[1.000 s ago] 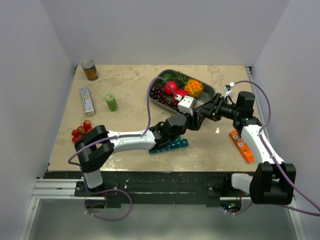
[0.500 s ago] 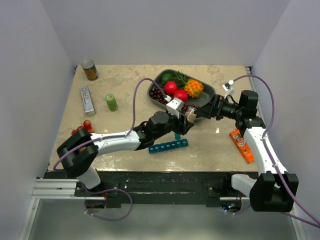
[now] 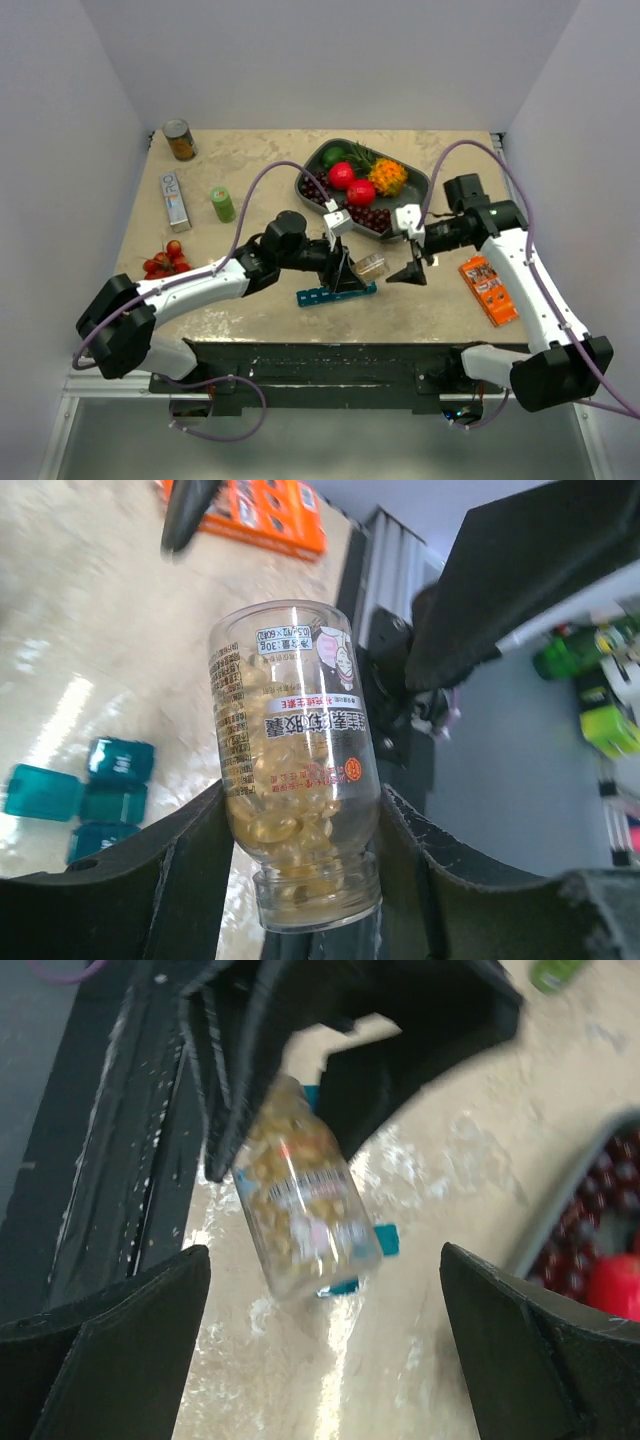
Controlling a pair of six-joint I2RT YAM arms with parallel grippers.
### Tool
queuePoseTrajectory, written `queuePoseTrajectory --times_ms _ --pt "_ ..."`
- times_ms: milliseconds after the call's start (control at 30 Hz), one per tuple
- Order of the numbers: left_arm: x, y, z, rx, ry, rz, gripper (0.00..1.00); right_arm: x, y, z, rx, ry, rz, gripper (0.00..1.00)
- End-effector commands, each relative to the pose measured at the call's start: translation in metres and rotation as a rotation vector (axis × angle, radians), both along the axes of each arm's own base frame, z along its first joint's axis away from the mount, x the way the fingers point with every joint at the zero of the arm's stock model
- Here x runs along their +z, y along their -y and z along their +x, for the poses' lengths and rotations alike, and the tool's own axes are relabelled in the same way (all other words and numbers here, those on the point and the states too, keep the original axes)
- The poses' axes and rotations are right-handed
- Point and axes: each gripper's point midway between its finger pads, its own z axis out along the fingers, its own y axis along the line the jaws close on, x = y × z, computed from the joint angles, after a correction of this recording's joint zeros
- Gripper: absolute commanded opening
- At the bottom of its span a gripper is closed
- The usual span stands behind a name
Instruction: Sort the pills into containers
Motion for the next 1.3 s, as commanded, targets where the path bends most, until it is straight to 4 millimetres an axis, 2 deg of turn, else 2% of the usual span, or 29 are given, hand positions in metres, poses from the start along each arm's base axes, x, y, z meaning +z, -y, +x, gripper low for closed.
queuePoseTrajectory --times_ms 0,67,133,300,567,700,733,800,833,933,967,1000,1033,1067,1100,1133,1167,1267 --pt "0.01 0.003 -0.025 -0.194 -0.047 0.009 0.0 0.001 -0.019 -0.024 0.206 0.157 -0.068 0.99" --pt "0.009 0.006 -0.022 -0.193 -0.056 0.023 0.0 -0.002 -0.026 -0.03 0.239 0.144 -0.079 0.99" --pt "0.011 0.007 -0.021 -0.193 -0.06 0.017 0.0 -0.013 -0.03 -0.036 0.26 0.128 -0.111 0.99" --pt "0.016 0.008 -0.017 -0.179 -0.067 -0.008 0.0 -0.044 -0.027 -0.041 0.26 0.109 -0.201 0.94" --pt "0.023 0.008 -0.02 -0.192 -0.091 -0.064 0.0 -0.047 -0.032 -0.038 0.237 0.108 -0.2 0.77" --pt "0.023 0.006 -0.021 -0.189 -0.103 -0.07 0.0 -0.039 -0.039 -0.04 0.234 0.087 -0.157 0.61" --pt "0.023 0.006 -0.02 -0.187 -0.101 -0.074 0.0 -0.037 -0.04 -0.041 0.234 0.083 -0.152 0.51" --pt "0.023 0.005 -0.019 -0.179 -0.102 -0.074 0.0 -0.034 -0.042 -0.042 0.229 0.07 -0.137 0.37" --pt "0.023 0.004 -0.018 -0.175 -0.101 -0.073 0.0 -0.033 -0.042 -0.043 0.23 0.064 -0.132 0.2" --pt "0.027 0.0 -0.013 -0.146 -0.098 -0.084 0.0 -0.028 -0.044 -0.048 0.232 0.044 -0.106 0.1" --pt "0.029 -0.003 -0.011 -0.134 -0.108 -0.089 0.08 -0.029 -0.045 -0.049 0.227 0.029 -0.103 0.02" --pt "0.029 -0.007 -0.004 -0.109 -0.117 -0.091 0.15 -0.029 -0.044 -0.05 0.225 0.024 -0.101 0.0" --pt "0.036 -0.011 -0.003 -0.099 -0.108 -0.108 0.21 -0.027 -0.046 -0.05 0.224 0.025 -0.09 0.0" --pt "0.038 -0.014 -0.001 -0.085 -0.108 -0.115 0.36 -0.027 -0.046 -0.052 0.211 0.005 -0.087 0.0" --pt "0.038 -0.019 0.004 -0.056 -0.105 -0.118 0.44 -0.027 -0.046 -0.051 0.202 0.001 -0.08 0.0" --pt "0.048 -0.023 0.008 -0.025 -0.073 -0.14 0.5 -0.024 -0.046 -0.052 0.2 -0.001 -0.068 0.0" --pt "0.052 -0.026 0.011 -0.005 -0.061 -0.147 0.61 -0.025 -0.045 -0.053 0.192 -0.014 -0.066 0.0" --pt "0.066 -0.042 0.025 0.092 0.0 -0.174 0.73 -0.022 -0.044 -0.051 0.169 -0.023 -0.051 0.0"
